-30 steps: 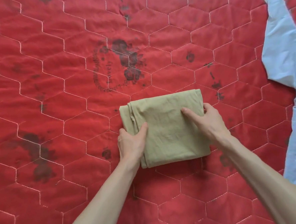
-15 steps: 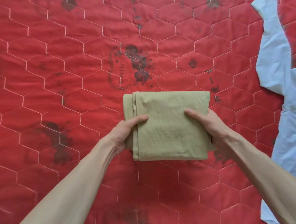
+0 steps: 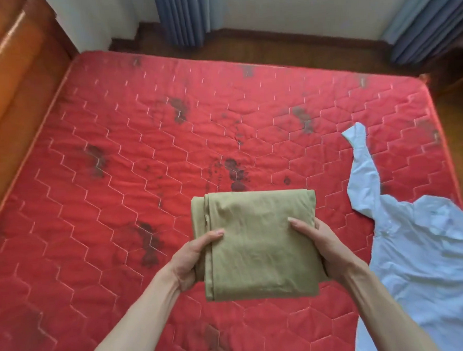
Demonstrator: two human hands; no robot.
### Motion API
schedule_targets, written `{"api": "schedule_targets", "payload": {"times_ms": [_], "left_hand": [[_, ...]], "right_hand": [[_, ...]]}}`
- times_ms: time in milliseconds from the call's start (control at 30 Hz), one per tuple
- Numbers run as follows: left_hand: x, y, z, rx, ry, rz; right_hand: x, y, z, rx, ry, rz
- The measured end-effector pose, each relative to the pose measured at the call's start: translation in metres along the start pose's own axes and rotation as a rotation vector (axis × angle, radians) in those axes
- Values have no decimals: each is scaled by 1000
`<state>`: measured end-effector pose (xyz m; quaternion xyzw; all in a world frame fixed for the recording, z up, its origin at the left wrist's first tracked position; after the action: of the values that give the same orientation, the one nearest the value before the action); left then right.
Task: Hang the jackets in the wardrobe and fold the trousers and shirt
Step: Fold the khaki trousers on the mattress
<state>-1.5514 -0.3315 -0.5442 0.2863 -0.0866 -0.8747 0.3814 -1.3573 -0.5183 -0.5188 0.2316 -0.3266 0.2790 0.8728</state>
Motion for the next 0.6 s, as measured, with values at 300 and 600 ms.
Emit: {"api": "schedule_targets", "payload": {"times_ms": [300, 600], "left_hand": [[-6, 60, 138, -77, 188, 19], [16, 84, 243, -274, 605, 4]], "right_hand": [[28, 14, 134, 59, -52, 93], [83, 40, 192, 188, -182, 201]]}}
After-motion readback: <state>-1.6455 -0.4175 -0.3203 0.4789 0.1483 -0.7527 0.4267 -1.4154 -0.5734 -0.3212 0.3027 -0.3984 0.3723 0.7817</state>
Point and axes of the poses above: each hand's wrist, its own z-axis away from the middle knuckle, its own y-axis out of the palm, x = y × z, the point moved 8 cm from there along -z, towards the middle knuckle, and after that the axes turned 2 degrees about x, right-handed, at the moved point
